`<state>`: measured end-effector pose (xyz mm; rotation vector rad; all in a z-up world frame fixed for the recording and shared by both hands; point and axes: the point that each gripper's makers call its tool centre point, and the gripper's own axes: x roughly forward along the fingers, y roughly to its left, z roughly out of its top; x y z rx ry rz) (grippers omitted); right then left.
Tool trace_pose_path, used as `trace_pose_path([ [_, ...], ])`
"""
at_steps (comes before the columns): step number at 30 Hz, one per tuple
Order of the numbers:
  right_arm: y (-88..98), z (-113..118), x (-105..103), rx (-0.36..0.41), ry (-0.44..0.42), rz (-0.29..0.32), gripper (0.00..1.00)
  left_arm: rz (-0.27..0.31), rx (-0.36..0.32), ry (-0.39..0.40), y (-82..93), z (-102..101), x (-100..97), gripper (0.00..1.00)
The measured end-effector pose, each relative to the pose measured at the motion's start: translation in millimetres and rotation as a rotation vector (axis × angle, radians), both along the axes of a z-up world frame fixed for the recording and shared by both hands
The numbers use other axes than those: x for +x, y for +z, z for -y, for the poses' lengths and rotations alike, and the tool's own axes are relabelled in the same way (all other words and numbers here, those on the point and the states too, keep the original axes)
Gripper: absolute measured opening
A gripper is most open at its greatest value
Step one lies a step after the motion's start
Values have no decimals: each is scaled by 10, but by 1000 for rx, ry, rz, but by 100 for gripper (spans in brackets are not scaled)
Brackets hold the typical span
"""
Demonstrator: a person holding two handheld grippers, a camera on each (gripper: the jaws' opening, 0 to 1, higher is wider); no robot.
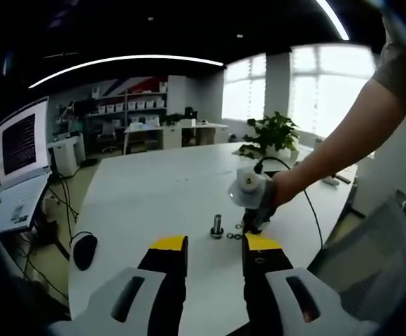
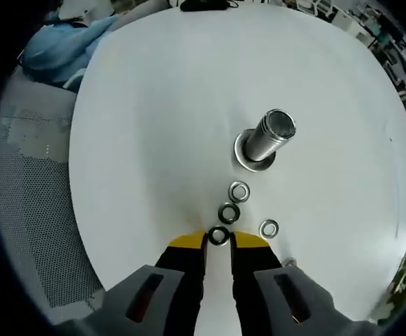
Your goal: Place the washer onto the threaded stud by aligning its center hole with the stud, sliding it down to the base, and recovering from edge contact or off-axis alignment until the washer reaches the visible bottom stop.
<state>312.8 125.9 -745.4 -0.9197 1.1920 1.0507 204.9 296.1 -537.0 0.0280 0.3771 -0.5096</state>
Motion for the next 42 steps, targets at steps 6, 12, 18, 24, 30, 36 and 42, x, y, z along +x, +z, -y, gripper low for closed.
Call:
trace_pose_path([
  [6, -11, 16, 33, 26, -66, -15, 14, -4, 6, 5, -16, -18, 3, 29],
  [12, -12, 17, 31, 35, -73, -10, 13, -7, 7, 6, -21, -18, 6, 29],
  [18, -3, 29, 20, 51, -74, 18, 13, -5, 10, 9, -19, -20, 6, 28],
  [24, 11, 139, -2, 89, -141, 43, 13, -7, 7, 11, -18, -25, 10, 28],
  [30, 63, 343, -47, 129, -232, 44, 13, -6, 8, 14, -19, -31, 9, 28],
  [36, 254, 470, 7, 163, -262, 88, 13, -3, 1, 34, -7, -76, 20, 28],
  [42, 494, 457, 97, 259, -335, 125, 13, -8, 4, 18, -15, -39, 12, 28],
])
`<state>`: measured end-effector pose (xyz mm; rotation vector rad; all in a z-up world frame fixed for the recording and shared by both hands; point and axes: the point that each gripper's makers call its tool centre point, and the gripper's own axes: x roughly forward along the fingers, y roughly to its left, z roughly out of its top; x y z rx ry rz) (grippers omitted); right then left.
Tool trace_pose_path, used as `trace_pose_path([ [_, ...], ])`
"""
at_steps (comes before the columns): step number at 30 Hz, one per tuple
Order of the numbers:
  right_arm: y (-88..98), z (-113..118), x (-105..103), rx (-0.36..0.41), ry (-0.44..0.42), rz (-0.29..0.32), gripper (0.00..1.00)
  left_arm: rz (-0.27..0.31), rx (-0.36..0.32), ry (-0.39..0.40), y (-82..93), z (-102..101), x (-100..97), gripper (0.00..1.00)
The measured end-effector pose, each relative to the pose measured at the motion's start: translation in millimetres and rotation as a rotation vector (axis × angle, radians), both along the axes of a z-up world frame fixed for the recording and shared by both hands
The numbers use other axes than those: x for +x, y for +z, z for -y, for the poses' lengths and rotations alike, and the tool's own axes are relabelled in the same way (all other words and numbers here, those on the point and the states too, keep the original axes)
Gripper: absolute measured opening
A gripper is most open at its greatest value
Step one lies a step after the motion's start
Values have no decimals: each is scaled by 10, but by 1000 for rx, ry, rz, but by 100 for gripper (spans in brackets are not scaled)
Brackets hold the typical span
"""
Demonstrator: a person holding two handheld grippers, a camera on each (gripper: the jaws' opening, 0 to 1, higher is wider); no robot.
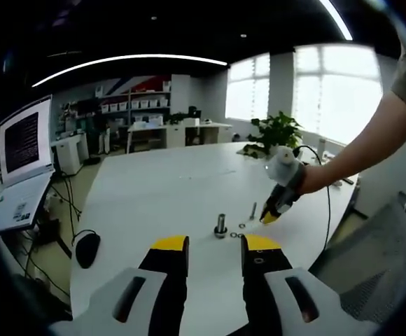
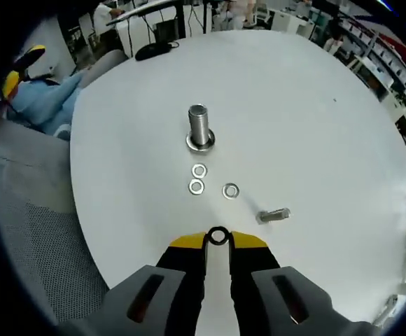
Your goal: Place the washer onto the threaded stud by aligning its center hole with the stud, sliding it down to the base, and recovering from edge contact or off-axis alignment until the washer reaches the visible bottom stop.
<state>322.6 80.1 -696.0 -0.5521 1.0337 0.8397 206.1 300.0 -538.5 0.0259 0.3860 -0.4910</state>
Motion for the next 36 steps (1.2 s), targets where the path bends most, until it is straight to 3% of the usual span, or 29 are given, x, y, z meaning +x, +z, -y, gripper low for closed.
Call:
trace_pose_path([
  [15, 361, 96, 289, 0, 8, 172, 13, 1, 7, -8, -1, 14, -11, 27],
  [36, 163, 127, 550, -87, 46, 144, 14, -8, 10, 9, -22, -31, 0, 27],
])
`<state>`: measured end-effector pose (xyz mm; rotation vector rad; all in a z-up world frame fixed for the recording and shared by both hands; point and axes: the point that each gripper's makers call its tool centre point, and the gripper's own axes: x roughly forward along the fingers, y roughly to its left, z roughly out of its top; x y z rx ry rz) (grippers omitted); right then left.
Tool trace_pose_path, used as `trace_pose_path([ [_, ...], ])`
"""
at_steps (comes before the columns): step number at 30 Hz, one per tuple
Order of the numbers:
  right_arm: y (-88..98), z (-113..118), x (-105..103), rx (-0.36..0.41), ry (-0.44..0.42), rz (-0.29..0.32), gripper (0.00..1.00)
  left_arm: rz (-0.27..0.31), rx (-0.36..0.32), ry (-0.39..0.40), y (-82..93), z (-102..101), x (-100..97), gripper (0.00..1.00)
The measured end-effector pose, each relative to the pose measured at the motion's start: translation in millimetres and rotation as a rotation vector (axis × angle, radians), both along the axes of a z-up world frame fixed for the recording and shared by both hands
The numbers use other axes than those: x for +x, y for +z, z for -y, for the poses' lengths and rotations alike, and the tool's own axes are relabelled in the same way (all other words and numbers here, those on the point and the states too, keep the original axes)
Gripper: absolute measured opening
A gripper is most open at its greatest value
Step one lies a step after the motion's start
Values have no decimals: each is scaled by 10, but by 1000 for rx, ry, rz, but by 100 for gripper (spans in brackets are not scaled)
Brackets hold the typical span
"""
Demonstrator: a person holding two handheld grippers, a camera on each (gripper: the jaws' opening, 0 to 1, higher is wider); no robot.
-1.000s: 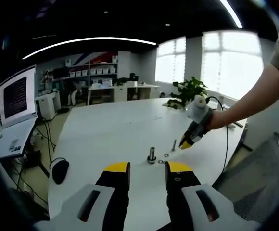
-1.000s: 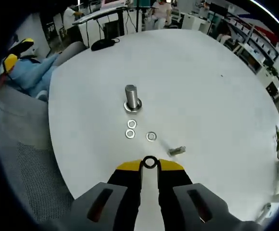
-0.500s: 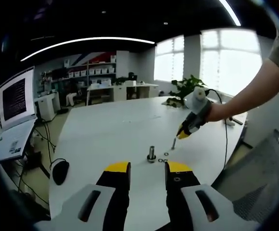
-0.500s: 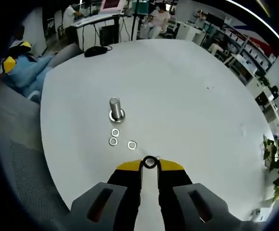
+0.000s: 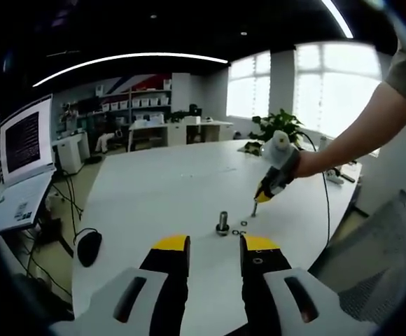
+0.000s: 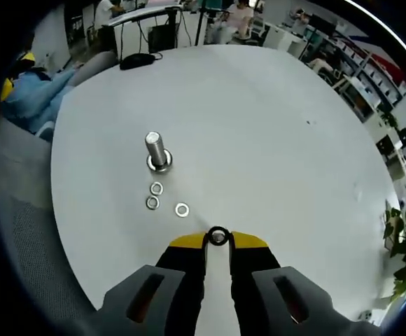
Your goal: Place the washer onto the threaded stud by aligning its center hole with the stud, sliding it down to the base, and recovering from edge contact or off-axis alignment until the washer reaches the visible bottom stop.
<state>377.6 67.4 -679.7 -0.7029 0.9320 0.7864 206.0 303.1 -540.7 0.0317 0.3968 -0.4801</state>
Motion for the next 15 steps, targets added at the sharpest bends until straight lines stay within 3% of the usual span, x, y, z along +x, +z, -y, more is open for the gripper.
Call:
trace_pose_path([
  [15, -44, 53, -33, -11, 1, -23, 14, -11, 0, -8, -22, 20, -7, 27],
])
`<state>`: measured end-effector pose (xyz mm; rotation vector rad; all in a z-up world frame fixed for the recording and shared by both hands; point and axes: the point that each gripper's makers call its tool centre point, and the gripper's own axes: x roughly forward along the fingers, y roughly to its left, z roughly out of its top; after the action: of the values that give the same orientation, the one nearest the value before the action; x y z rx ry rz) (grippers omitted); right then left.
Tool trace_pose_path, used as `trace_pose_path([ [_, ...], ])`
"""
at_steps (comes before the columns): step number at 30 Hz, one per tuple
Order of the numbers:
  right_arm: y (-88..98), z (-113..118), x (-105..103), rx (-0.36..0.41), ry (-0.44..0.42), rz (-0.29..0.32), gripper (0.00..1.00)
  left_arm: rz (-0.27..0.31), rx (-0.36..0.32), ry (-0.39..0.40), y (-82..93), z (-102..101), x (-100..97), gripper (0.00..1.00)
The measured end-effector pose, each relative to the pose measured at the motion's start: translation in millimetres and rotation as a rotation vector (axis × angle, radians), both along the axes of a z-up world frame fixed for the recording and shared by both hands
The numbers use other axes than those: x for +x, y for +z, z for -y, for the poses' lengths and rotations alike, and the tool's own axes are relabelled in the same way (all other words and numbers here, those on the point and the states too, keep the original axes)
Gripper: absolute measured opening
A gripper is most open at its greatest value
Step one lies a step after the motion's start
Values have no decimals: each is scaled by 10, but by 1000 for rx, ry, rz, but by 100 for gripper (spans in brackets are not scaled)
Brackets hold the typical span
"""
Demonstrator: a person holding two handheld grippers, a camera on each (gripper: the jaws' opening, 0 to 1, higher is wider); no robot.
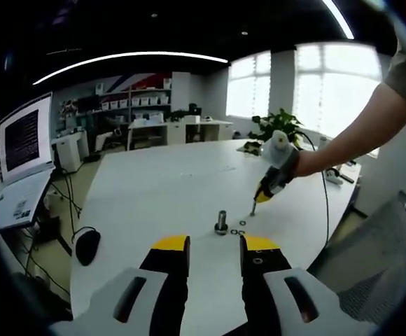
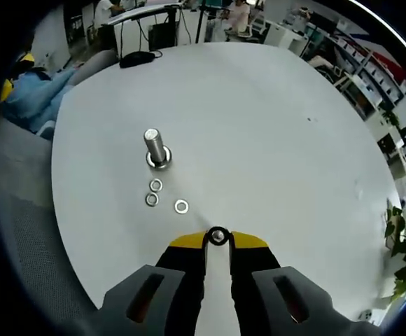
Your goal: Place the washer onto the threaded stud by aligning its center hole with the stud, sliding it down to the base, and recovering from edge contact or off-axis alignment until the washer reaches the visible bottom stop.
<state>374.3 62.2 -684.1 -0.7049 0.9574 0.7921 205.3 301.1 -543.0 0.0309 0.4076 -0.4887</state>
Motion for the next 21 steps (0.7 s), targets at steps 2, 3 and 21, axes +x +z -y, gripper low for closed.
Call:
trace_pose_path([
  [2, -13, 17, 12, -1, -4, -2, 14, 0, -3, -2, 3, 6, 0, 27],
  [3, -15, 18, 17, 1, -8, -3, 14, 0, -2, -1, 3, 5, 1, 27],
  [21, -113, 30, -12, -31, 13, -22, 17, -5, -10, 1, -10, -4, 0, 27],
])
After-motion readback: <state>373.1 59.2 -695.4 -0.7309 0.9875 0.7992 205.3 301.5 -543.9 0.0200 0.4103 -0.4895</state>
